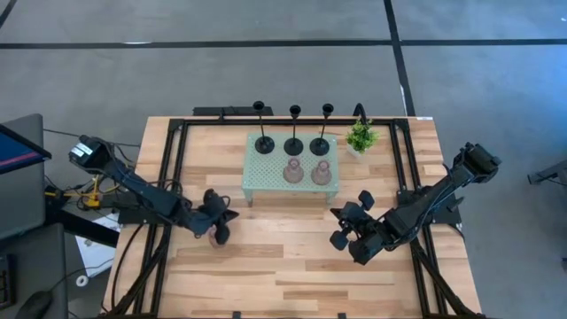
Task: Pick & Place candle stick holders
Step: Put the glass candle holder on the shelf aligned with the other black candle holder
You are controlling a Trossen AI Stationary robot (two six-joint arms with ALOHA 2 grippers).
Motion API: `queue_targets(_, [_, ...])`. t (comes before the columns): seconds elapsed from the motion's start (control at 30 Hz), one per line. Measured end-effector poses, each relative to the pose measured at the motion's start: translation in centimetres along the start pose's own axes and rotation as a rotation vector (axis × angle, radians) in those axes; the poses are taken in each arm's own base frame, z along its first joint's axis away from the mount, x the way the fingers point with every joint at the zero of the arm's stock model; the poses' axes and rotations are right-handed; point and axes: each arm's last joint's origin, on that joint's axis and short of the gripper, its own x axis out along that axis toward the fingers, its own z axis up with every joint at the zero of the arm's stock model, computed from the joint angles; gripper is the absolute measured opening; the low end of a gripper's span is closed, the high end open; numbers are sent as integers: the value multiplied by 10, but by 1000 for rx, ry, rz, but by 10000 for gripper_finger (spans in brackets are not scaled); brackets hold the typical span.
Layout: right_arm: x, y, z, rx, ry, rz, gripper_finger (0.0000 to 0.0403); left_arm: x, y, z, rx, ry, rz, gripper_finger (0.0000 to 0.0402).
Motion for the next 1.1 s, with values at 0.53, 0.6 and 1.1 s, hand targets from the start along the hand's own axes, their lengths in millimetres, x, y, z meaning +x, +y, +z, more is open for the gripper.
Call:
queue_targets(0.53, [0,0,0,0,0,0,0,-23,-40,60,360,-173,-206,5])
queue_targets(0.6, [0,0,0,0,0,0,0,-29,-41,68,356,-115,-177,5])
queue_targets(1.1, [0,0,0,0,0,0,0,-70,-47,101,164,396,-233,5])
